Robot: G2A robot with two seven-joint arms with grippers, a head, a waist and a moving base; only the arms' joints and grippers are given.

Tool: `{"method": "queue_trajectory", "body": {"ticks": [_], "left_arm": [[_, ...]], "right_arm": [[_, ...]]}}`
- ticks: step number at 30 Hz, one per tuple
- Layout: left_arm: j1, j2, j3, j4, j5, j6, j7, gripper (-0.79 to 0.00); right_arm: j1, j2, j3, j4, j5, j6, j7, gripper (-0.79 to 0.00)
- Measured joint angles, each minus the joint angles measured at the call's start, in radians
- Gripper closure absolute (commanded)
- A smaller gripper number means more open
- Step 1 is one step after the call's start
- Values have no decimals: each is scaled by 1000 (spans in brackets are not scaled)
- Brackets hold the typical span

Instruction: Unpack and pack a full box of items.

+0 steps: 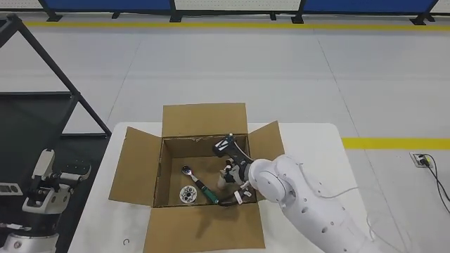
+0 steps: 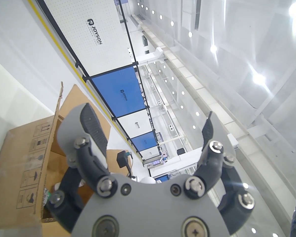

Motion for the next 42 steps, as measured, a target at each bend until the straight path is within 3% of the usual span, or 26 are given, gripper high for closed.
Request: {"method": "queue_trajectory", "body": {"ticks": [6, 16, 22, 26, 42], "left_arm": [[0, 0, 0, 0, 0, 0, 0, -785], [0, 0, 0, 0, 0, 0, 0, -785], [0, 0, 0, 0, 0, 0, 0, -785], [0, 0, 0, 0, 0, 0, 0, -785], [0, 0, 0, 0, 0, 0, 0, -785]], "right_arm": [[-55, 21, 59, -154, -43, 3, 12, 0], [-250, 76, 250, -645, -180, 66, 77, 0], [-357, 94, 356, -846, -187, 71, 75, 0], [-406, 99, 384, -885, -199, 76, 68, 0], [-404, 99, 383, -884, -199, 75, 66, 0]]}}
